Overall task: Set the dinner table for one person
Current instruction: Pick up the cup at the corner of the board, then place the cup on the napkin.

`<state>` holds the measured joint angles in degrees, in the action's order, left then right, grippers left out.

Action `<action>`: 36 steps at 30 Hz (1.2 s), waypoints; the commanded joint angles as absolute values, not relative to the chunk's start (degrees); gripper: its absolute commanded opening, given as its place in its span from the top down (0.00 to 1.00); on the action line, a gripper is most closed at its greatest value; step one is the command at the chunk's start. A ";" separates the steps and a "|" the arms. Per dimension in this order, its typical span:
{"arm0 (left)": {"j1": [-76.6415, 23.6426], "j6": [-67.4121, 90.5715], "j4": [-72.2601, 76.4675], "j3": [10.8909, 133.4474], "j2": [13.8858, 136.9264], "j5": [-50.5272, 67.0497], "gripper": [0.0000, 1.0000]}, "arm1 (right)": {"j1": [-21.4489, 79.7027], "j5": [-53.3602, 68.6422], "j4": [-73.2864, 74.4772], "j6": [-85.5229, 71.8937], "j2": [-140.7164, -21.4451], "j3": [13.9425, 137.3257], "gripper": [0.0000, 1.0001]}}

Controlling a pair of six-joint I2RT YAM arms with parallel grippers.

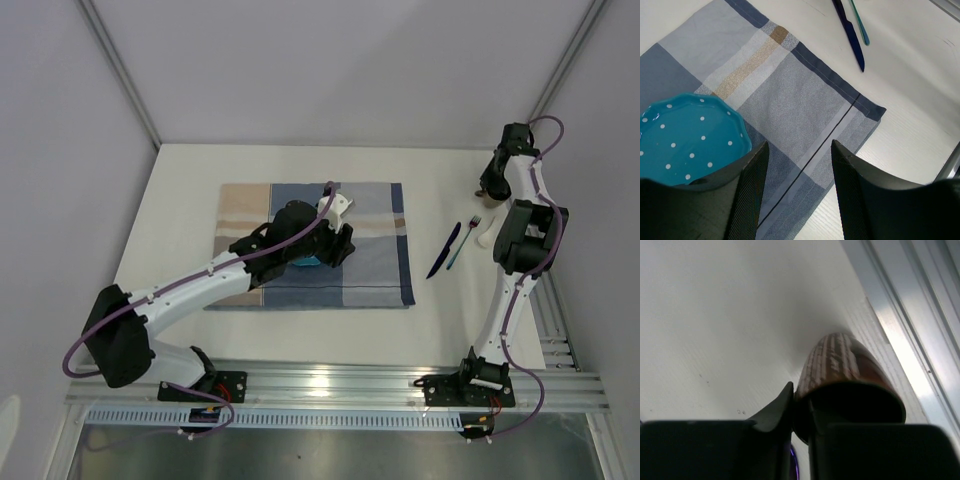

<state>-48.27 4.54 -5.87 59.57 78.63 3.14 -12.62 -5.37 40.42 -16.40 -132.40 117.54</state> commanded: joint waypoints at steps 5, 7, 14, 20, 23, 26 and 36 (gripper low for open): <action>-48.78 3.08 -5.98 62.58 79.63 2.72 0.44 | -13.80 -4.22 40.69 -17.05 -134.21 120.15 1.00; -48.78 3.16 -6.06 62.84 79.89 2.73 0.43 | -13.80 -3.43 40.43 -17.14 -134.03 120.23 1.00; -48.78 2.90 -6.06 63.63 81.38 2.11 0.44 | -12.66 2.43 39.82 -15.92 -129.12 120.59 1.00; -48.69 0.36 -6.33 65.74 84.28 -2.87 0.45 | -8.27 10.28 41.13 -9.68 -125.25 120.95 1.00; -47.99 0.09 -6.76 66.97 85.43 -4.30 0.45 | -4.23 10.63 39.47 -5.02 -122.53 117.61 1.00; -46.94 0.35 -7.47 68.20 86.22 -3.43 0.45 | -0.62 12.39 38.85 -1.24 -121.21 117.33 1.00; -45.18 0.97 -6.60 67.68 86.92 -2.02 0.47 | 10.37 19.41 42.36 15.10 -118.84 114.44 1.00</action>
